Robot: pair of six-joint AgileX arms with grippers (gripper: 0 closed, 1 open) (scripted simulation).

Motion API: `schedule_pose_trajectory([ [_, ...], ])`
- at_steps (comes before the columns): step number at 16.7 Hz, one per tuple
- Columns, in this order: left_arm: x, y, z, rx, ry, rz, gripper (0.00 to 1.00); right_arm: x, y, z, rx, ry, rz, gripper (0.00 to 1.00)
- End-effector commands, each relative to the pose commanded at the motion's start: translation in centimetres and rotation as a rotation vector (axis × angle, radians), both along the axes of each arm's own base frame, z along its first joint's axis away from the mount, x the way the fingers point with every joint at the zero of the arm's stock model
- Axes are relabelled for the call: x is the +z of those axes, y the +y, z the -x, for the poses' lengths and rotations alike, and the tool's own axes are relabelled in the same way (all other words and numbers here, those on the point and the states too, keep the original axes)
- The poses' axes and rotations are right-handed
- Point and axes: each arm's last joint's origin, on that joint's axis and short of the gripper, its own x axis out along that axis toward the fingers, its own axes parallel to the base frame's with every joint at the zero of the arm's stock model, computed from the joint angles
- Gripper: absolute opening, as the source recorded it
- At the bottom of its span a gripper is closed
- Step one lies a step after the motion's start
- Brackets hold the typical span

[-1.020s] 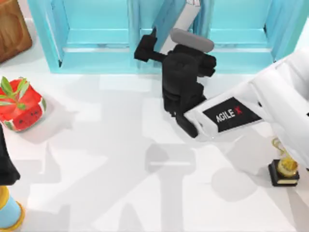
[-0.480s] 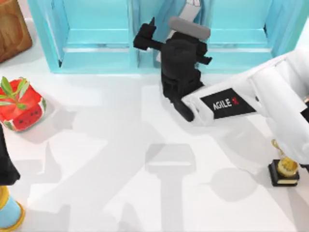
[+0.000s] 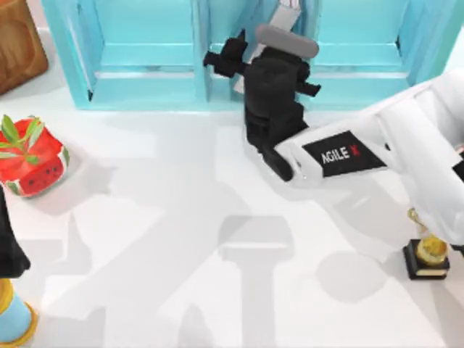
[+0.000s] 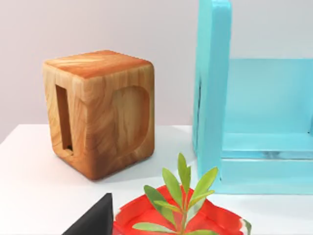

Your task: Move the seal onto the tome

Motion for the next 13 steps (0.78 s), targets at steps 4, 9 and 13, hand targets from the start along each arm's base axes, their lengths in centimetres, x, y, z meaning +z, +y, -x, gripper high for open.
schedule_pose_trajectory([
  [4, 0.00, 0.00, 0.00, 0.000, 0.000, 0.000, 1.00, 0.00, 0.00, 0.00, 0.000, 0.000, 0.000, 0.17],
  [9, 0.00, 0.00, 0.00, 0.000, 0.000, 0.000, 1.00, 0.00, 0.00, 0.00, 0.000, 0.000, 0.000, 0.00],
  [13, 0.00, 0.00, 0.00, 0.000, 0.000, 0.000, 1.00, 0.00, 0.00, 0.00, 0.000, 0.000, 0.000, 0.00],
])
